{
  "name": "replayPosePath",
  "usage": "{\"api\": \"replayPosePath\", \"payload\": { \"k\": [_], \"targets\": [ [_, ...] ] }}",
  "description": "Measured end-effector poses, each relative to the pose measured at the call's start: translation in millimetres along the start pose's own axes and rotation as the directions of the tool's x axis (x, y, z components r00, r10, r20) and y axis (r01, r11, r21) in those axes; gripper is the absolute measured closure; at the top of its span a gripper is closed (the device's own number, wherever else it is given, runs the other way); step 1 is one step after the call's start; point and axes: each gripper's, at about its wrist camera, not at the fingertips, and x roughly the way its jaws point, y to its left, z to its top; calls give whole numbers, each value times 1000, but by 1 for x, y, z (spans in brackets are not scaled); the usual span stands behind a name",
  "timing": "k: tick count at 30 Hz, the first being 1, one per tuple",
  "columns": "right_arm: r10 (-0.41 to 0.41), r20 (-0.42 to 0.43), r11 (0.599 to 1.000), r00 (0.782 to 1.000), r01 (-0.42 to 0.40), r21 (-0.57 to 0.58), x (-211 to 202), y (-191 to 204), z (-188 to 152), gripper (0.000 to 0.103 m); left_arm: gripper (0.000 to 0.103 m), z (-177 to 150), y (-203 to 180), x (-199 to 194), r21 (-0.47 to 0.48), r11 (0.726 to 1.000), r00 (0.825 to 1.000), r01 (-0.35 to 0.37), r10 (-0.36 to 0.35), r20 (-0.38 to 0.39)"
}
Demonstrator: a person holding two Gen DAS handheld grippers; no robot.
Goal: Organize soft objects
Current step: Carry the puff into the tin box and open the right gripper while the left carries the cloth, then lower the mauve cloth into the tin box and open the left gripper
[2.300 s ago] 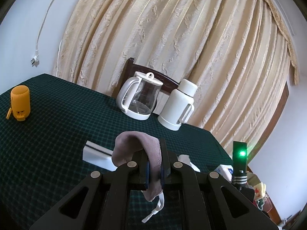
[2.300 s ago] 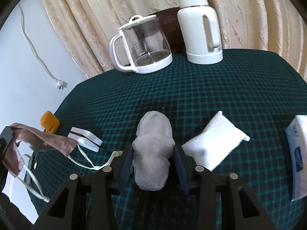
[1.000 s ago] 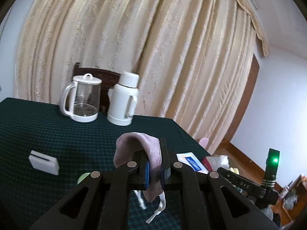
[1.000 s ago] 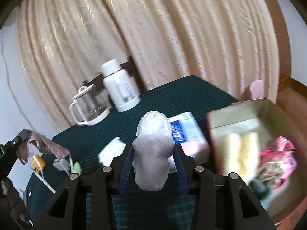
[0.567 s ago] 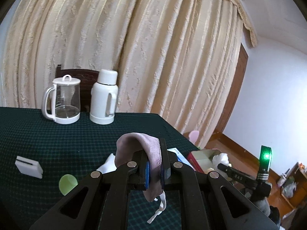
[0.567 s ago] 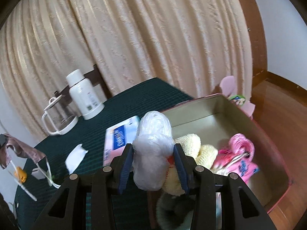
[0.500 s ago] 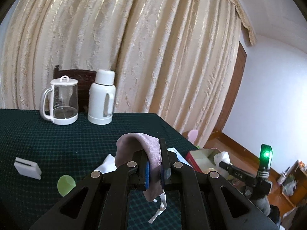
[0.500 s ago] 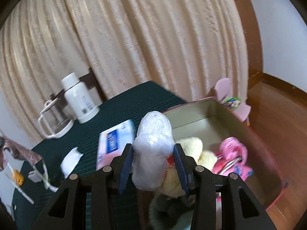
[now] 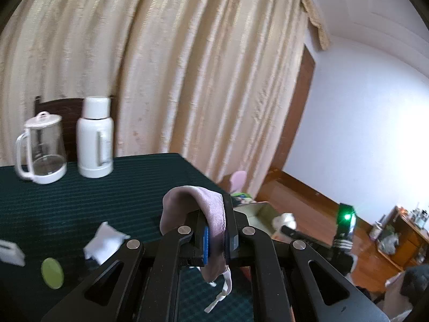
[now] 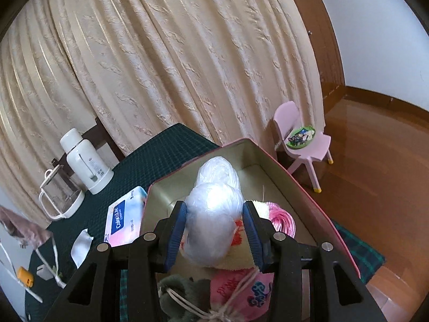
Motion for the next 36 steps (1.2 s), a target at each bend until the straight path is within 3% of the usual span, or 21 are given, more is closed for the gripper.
{"api": "replayPosePath", "payload": {
  "k": [12, 26, 27, 29, 30, 31, 36],
  "targets": [
    [50, 4, 998, 999, -50, 31, -7, -17, -3, 57, 96, 11, -57, 47, 36, 988, 988, 150, -148, -52],
    [86, 8, 995, 996, -86, 50, -9, -23, -5, 57, 94, 2, -93, 112, -4, 953, 943, 304, -302, -136],
    [88, 9, 995, 996, -88, 50, -9, -23, -5, 57, 93, 1, -95, 118, -9, 951, 940, 311, -309, -145],
    [90, 10, 995, 996, -90, 48, -10, -24, -5, 57, 78, -2, -95, 128, -28, 947, 934, 321, -322, -158],
    [91, 10, 995, 996, -91, 48, -10, -24, -6, 57, 63, -3, -96, 134, -40, 945, 930, 325, -327, -165],
    [92, 10, 995, 996, -92, 49, -10, -25, -5, 57, 58, -5, -95, 138, -50, 945, 930, 324, -328, -169],
    [96, 9, 994, 995, -97, 52, -10, -26, -6, 57, 51, -12, -91, 152, -71, 950, 931, 305, -313, -190]
  ]
}}
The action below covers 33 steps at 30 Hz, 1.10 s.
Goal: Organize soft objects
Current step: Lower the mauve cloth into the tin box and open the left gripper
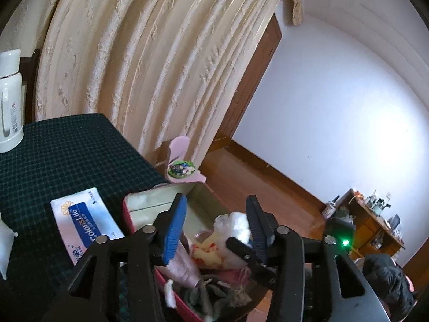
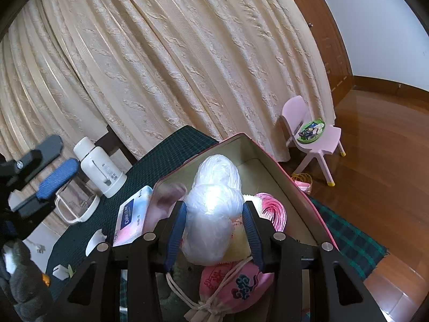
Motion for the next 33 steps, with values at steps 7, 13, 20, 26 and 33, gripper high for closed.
{"api": "replayPosePath", "payload": {
  "k": [7, 13, 20, 26, 33],
  "targets": [
    [2, 0, 1000, 1000, -2, 3, -1, -1, 1, 57, 49, -9, 16, 3, -28, 998, 998, -58, 57, -24],
    [-2, 3, 1000, 1000, 2, -4, -2, -1, 2, 57, 49, -18, 24, -1, -4, 991, 990, -135, 135, -43],
    [-5, -2, 1000, 1000, 5, -30, -4, 3, 4, 57, 49, -35, 35, 2, 6, 974, 969, -228, 228, -91],
    [22, 27, 998, 999, -20, -61, -13, 15, 10, 57, 49, -44, 43, 6, 5, 967, 959, -256, 255, -121],
    [75, 2, 987, 997, -74, -140, -13, 41, 5, 50, 49, -48, 47, -9, 12, 954, 948, -299, 299, -108]
  ]
}}
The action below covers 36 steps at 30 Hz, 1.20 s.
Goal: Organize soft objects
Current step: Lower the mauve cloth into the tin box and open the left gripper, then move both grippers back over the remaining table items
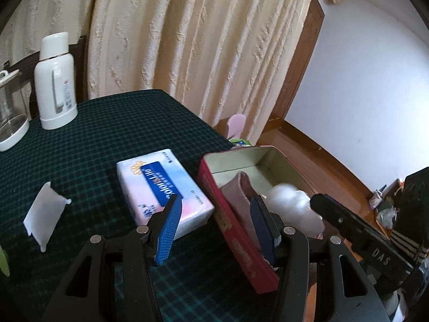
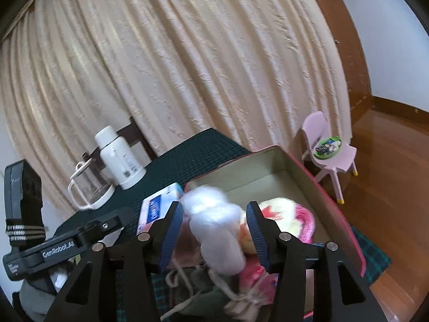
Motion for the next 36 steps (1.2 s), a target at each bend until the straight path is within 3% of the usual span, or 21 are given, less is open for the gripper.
{"api": "replayPosePath", "payload": {
  "k": [6, 13, 20, 29, 36],
  "targets": [
    [5, -71, 999, 997, -7, -38, 18, 11, -9, 47, 49, -4, 16, -13, -38, 999, 1000, -17, 17, 12],
    [-97, -144, 995, 985, 90, -53, 37, 6, -16, 46, 49, -8, 33, -28, -70, 997, 999, -34, 36, 24],
    [-199, -191, 974, 961, 172, -148, 51, 15, -18, 43, 49, -18, 49, -38, -101, 994, 998, -53, 56, 25],
    [-154, -119, 985, 981, 143, -94, 27, 22, -7, 43, 48, -32, 81, -56, -150, 983, 993, -109, 114, 25],
    [-77, -29, 991, 997, 73, -113, 11, 54, 0, 31, 37, -36, 109, -75, -197, 968, 985, -155, 167, 46]
  ]
}}
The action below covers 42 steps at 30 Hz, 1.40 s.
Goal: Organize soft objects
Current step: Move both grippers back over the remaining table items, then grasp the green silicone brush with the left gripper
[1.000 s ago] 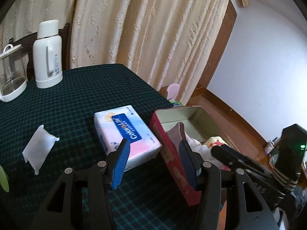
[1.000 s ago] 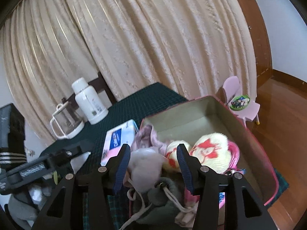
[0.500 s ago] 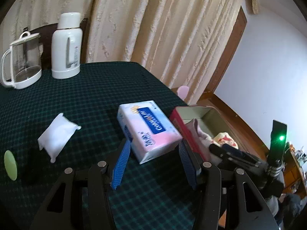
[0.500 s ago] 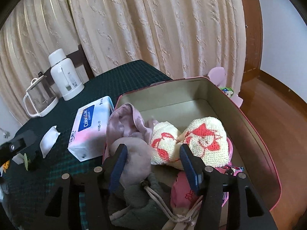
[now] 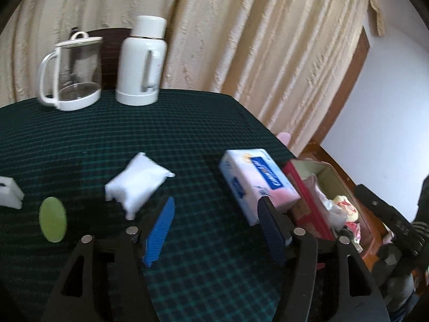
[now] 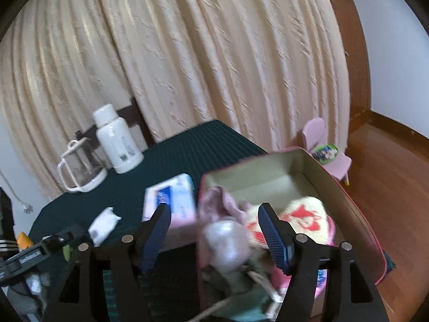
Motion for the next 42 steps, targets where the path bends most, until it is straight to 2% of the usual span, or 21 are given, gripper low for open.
{"api": "replayPosePath", "payload": {
  "k": [8, 21, 31, 42],
  "targets": [
    [117, -24, 989, 993, -118, -88, 7, 46, -9, 30, 36, -2, 48, -14, -69, 994, 996, -83, 84, 16],
    [198, -121, 964, 973, -216, -155, 29, 97, -29, 30, 36, -19, 128, -30, -155, 955, 966, -252, 258, 24],
    [244, -224, 936, 944, -289, -201, 50, 141, -48, 30, 33, -28, 163, -14, -170, 940, 955, -295, 292, -41],
    [262, -309, 924, 914, -330, -192, 72, 163, -59, 30, 34, -33, 181, -2, -216, 934, 959, -285, 279, -58]
  ]
}}
